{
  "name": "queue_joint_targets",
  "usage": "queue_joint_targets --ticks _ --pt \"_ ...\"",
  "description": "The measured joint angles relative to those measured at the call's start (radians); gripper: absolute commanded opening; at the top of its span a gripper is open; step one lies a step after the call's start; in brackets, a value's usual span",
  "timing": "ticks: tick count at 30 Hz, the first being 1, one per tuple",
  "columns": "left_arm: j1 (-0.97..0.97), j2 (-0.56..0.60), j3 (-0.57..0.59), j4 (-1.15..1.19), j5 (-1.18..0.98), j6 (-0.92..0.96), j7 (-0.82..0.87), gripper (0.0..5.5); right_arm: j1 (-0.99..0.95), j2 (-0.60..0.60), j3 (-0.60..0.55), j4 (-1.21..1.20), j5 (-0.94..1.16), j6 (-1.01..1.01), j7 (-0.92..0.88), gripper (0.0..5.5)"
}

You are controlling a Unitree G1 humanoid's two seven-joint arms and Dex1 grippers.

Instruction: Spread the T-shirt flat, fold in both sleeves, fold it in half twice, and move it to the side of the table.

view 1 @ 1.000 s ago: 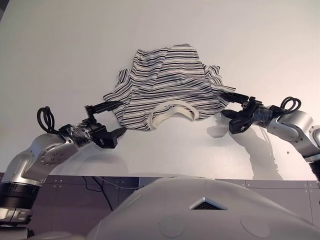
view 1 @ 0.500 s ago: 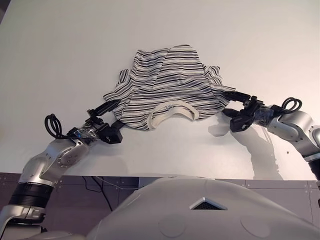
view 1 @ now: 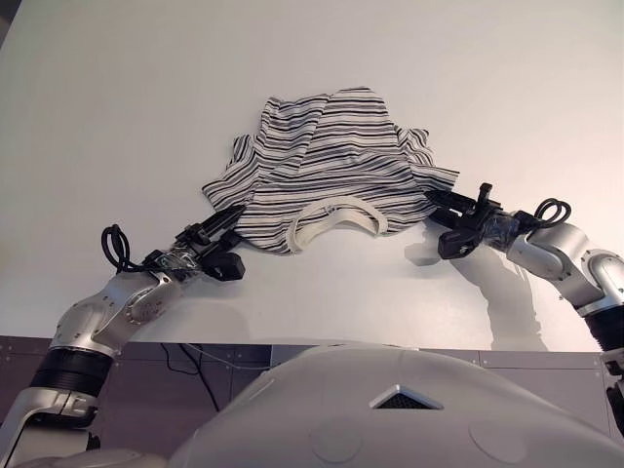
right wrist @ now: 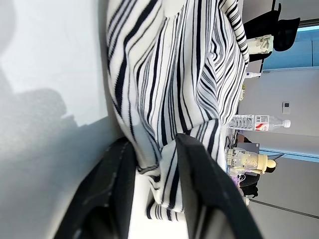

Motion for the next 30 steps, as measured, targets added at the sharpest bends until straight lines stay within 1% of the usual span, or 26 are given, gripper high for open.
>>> queue_joint_targets --ticks 2,6,11,13,14,16,17,19,21,23,25,27,28,30 --pt "0.006 0.001 0.002 0.000 0.026 -0.004 0.051 1.14 0.003 0.008 0.002 0.001 -0.002 0.009 0.000 0.56" --pt "0.020 0.003 0.005 0.000 0.057 -0.008 0.133 0.78 -0.001 0.018 -0.003 -0.004 0.013 0.024 0.000 0.11" --pt "0.019 0.013 0.005 -0.001 0.065 -0.015 0.160 0.29 0.000 0.038 -0.004 -0.008 0.058 0.052 0.019 0.10" --pt "0.015 0.011 0.007 0.001 0.023 -0.009 0.142 0.11 0.016 0.058 -0.013 -0.013 0.132 0.082 0.052 0.10" --pt "0.011 0.005 0.013 0.005 -0.021 0.003 0.113 0.11 0.034 0.073 -0.028 -0.027 0.197 0.116 0.079 0.10" --pt "-0.010 -0.031 0.043 -0.001 -0.167 0.075 0.015 0.11 0.068 0.131 -0.079 -0.074 0.366 0.221 0.132 0.10" --pt "-0.028 -0.065 0.055 -0.018 -0.269 0.148 -0.053 0.11 0.068 0.174 -0.118 -0.112 0.476 0.304 0.152 0.10" --pt "-0.154 -0.161 0.098 -0.124 -0.498 0.324 -0.162 0.11 -0.001 0.284 -0.216 -0.196 0.694 0.506 0.155 0.10" --pt "-0.312 -0.217 0.138 -0.191 -0.607 0.439 -0.198 0.11 -0.111 0.351 -0.288 -0.213 0.807 0.625 0.130 0.10" --pt "-0.512 -0.275 0.156 -0.164 -0.653 0.524 -0.215 0.11 -0.302 0.409 -0.358 -0.135 0.863 0.690 0.063 0.10" --pt "-0.716 -0.324 0.159 -0.015 -0.653 0.571 -0.209 0.11 -0.522 0.447 -0.400 0.024 0.859 0.687 -0.029 0.10" --pt "-0.881 -0.359 0.160 0.152 -0.643 0.590 -0.186 0.11 -0.694 0.470 -0.410 0.178 0.817 0.642 -0.117 0.10" --pt "-0.957 -0.373 0.159 0.231 -0.633 0.588 -0.176 0.11 -0.760 0.480 -0.405 0.243 0.781 0.606 -0.162 0.10" --pt "-1.134 -0.399 0.157 0.417 -0.601 0.567 -0.149 0.11 -0.886 0.485 -0.344 0.387 0.617 0.493 -0.306 0.10"
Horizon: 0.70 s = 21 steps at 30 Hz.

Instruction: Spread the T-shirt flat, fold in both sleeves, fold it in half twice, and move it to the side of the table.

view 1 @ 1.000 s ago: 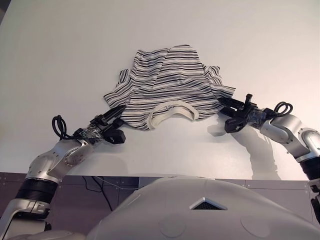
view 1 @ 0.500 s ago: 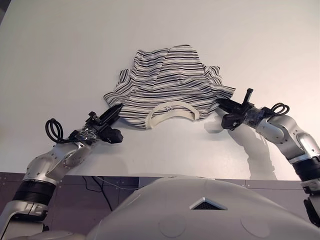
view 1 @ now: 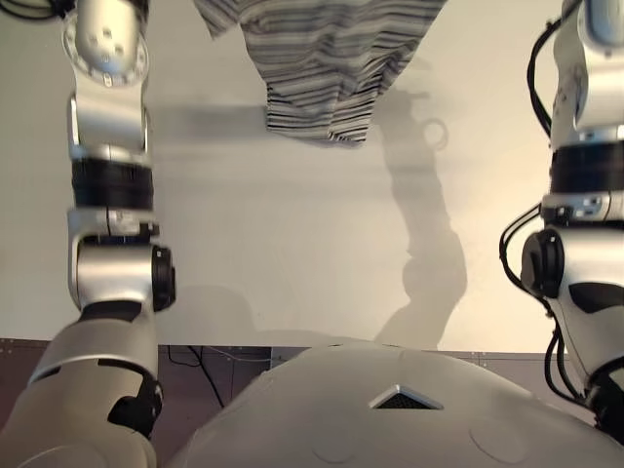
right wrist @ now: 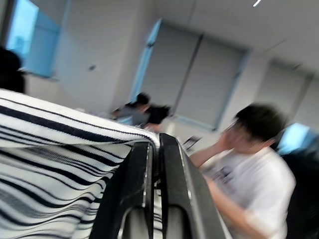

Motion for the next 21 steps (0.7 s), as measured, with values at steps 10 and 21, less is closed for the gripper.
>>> queue_joint_targets --ticks 10,21 --pt "-0.213 -0.018 0.009 0.229 0.089 -0.178 0.156 0.11 -0.182 -0.001 0.142 0.219 -0.396 -0.205 -0.513 0.10" --pt "0.294 0.003 0.025 -0.306 -0.145 -0.093 -0.165 0.11 0.205 -0.012 0.116 -0.177 0.090 -0.106 0.071 0.10"
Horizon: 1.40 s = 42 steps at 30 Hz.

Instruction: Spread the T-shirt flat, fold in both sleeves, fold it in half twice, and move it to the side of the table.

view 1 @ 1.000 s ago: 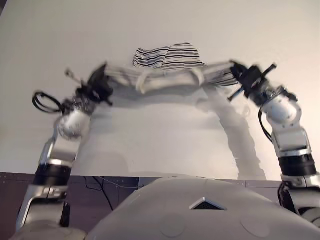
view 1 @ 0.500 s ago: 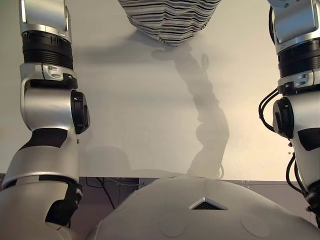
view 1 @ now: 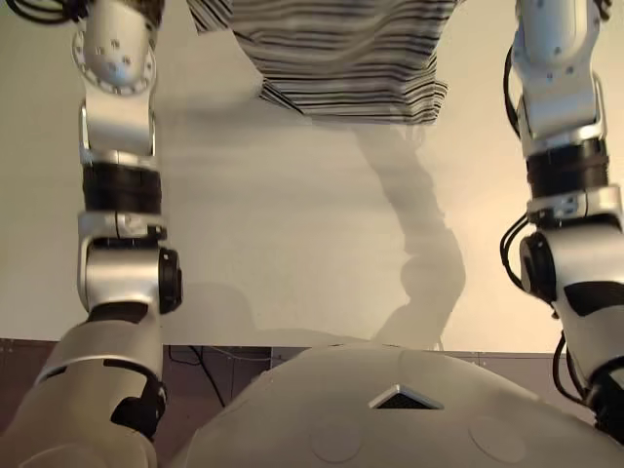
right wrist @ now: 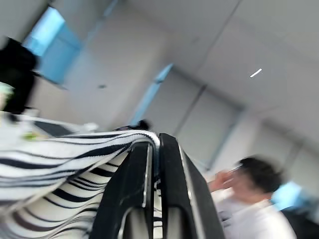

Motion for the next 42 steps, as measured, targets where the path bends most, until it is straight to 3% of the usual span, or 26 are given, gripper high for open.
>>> queue_joint_targets --ticks 6,9,12,14,17,20,23,26,30,35,38,42 --pt "0.425 0.117 0.187 -0.446 -0.411 0.288 -0.197 0.11 0.424 -0.208 -0.195 -0.515 0.592 0.291 0.206 0.10" --pt "0.770 0.214 0.316 -0.634 -0.580 0.427 -0.459 0.11 0.760 -0.353 -0.358 -0.766 0.844 0.446 0.406 0.10" --pt "1.165 0.329 0.345 -0.748 -0.532 0.431 -0.755 0.11 1.152 -0.493 -0.412 -0.985 0.863 0.540 0.643 0.10" --pt "1.311 0.355 0.313 -0.773 -0.407 0.378 -0.805 0.48 1.347 -0.572 -0.308 -1.036 0.689 0.529 0.720 0.47" --pt "1.357 0.349 0.207 -0.763 -0.199 0.269 -0.758 0.90 1.409 -0.584 -0.115 -0.968 0.382 0.479 0.665 0.95" --pt "1.368 0.282 0.134 -0.659 0.063 -0.002 -0.563 1.34 1.398 -0.554 -0.008 -0.872 0.120 0.312 0.557 1.46" --pt "1.464 0.249 0.153 -0.608 0.136 -0.179 -0.445 1.79 1.496 -0.594 -0.036 -0.848 0.148 0.205 0.631 1.96" --pt "1.523 0.260 0.175 -0.522 0.188 -0.364 -0.363 1.81 1.641 -0.667 -0.071 -0.810 0.217 0.090 0.768 2.45" --pt "1.526 0.295 0.232 -0.360 0.273 -0.561 -0.214 1.81 1.691 -0.669 -0.148 -0.746 0.320 0.055 0.856 2.52" --pt "1.474 0.291 0.257 -0.295 0.264 -0.531 -0.171 1.81 1.622 -0.637 -0.208 -0.758 0.393 0.167 0.863 2.52" --pt "1.438 0.307 0.305 -0.143 0.260 -0.563 -0.091 1.81 1.626 -0.653 -0.234 -0.712 0.338 0.121 0.903 2.52" --pt "1.302 0.246 0.354 -0.180 0.080 -0.224 -0.067 1.81 1.590 -0.672 -0.248 -0.666 0.295 0.057 0.943 2.52"
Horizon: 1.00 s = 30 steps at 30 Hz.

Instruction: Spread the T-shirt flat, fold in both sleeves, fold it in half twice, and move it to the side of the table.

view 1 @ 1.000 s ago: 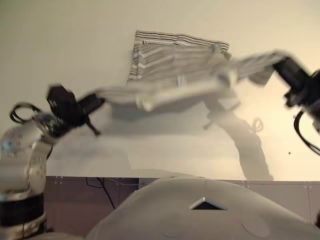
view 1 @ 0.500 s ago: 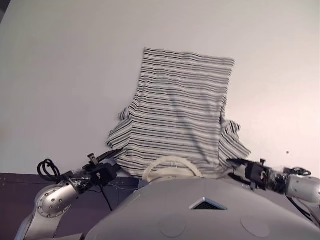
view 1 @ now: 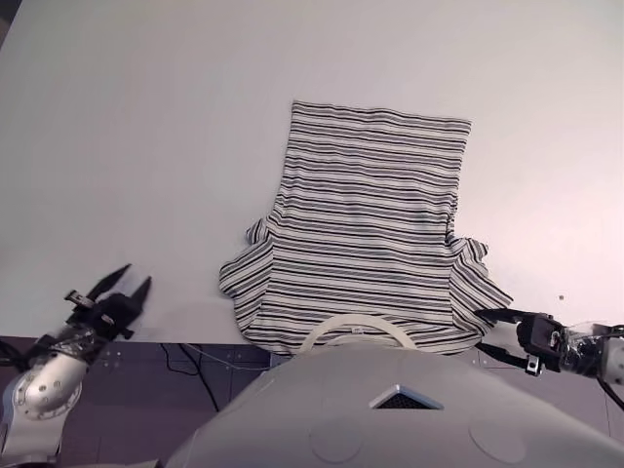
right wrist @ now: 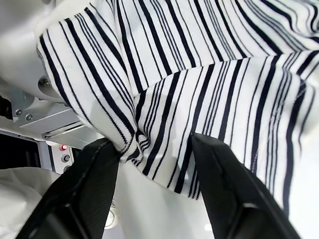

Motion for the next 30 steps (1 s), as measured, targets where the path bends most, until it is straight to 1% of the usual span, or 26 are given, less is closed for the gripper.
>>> queue_joint_targets --ticks 2,3,4,5,7,8,9,11,14,16,19,20,21,22,24,25,26,28,29,30 --pt "-0.128 -0.059 -0.034 -0.178 -0.146 0.212 0.018 1.81 -0.029 -0.001 -0.001 0.011 -0.001 0.007 0.018 2.52" --pt "-0.178 -0.081 -0.069 -0.272 -0.190 0.283 0.023 1.81 -0.042 -0.003 -0.001 0.017 0.000 0.007 0.034 2.52" --pt "-0.220 -0.101 -0.121 -0.376 -0.226 0.351 0.019 1.81 -0.060 -0.012 -0.005 0.023 0.000 0.012 0.051 2.52" --pt "-0.243 -0.120 -0.199 -0.499 -0.253 0.423 0.003 1.81 -0.097 -0.033 -0.012 0.040 0.006 0.022 0.079 2.52" --pt "-0.206 -0.135 -0.346 -0.662 -0.261 0.541 -0.041 1.81 -0.199 -0.085 -0.019 0.089 0.010 0.042 0.148 2.52" --pt "-0.173 -0.144 -0.399 -0.710 -0.264 0.580 -0.059 1.81 -0.242 -0.114 -0.027 0.106 0.004 0.038 0.172 2.52" --pt "-0.134 -0.145 -0.425 -0.748 -0.281 0.627 -0.075 1.81 -0.280 -0.144 -0.037 0.117 -0.007 0.024 0.199 2.52" --pt "-0.121 -0.141 -0.449 -0.772 -0.281 0.678 -0.090 1.81 -0.307 -0.168 -0.027 0.104 -0.046 -0.040 0.249 2.52" --pt "-0.156 -0.146 -0.517 -0.765 -0.241 0.728 -0.109 1.81 -0.350 -0.187 0.025 0.078 -0.100 -0.120 0.298 2.52" --pt "-0.171 -0.147 -0.536 -0.718 -0.207 0.745 -0.110 1.81 -0.395 -0.186 0.027 0.059 -0.082 -0.114 0.309 2.52" --pt "-0.170 -0.133 -0.561 -0.632 -0.156 0.729 -0.120 1.81 -0.557 -0.168 0.021 0.105 -0.060 -0.060 0.277 2.52" --pt "-0.170 -0.131 -0.568 -0.614 -0.140 0.703 -0.121 1.81 -0.648 -0.146 0.028 0.142 -0.050 -0.040 0.267 2.52" --pt "-0.168 -0.132 -0.570 -0.610 -0.134 0.694 -0.120 1.81 -0.686 -0.136 0.036 0.155 -0.048 -0.035 0.259 2.52" --pt "-0.171 -0.132 -0.571 -0.598 -0.129 0.676 -0.119 1.81 -0.796 -0.074 0.071 0.197 -0.077 -0.011 0.205 2.52" --pt "-0.200 -0.156 -0.563 -0.568 -0.138 0.672 -0.119 1.81 -0.969 0.102 0.173 0.283 -0.213 0.025 0.043 2.52" --pt "-0.213 -0.166 -0.557 -0.560 -0.146 0.678 -0.119 1.81 -0.997 0.149 0.205 0.303 -0.252 0.030 0.000 2.52" --pt "-0.241 -0.184 -0.543 -0.545 -0.170 0.699 -0.121 1.81 -1.030 0.238 0.262 0.340 -0.322 0.051 -0.085 2.52" --pt "-0.283 -0.197 -0.530 -0.522 -0.185 0.715 -0.130 1.81 -1.049 0.367 0.333 0.418 -0.426 0.107 -0.229 2.52" --pt "-0.298 -0.200 -0.530 -0.514 -0.184 0.720 -0.132 1.81 -1.047 0.402 0.361 0.447 -0.460 0.123 -0.268 2.52" --pt "-0.313 -0.203 -0.532 -0.496 -0.183 0.719 -0.133 1.81 -1.063 0.449 0.379 0.502 -0.505 0.131 -0.356 2.52"
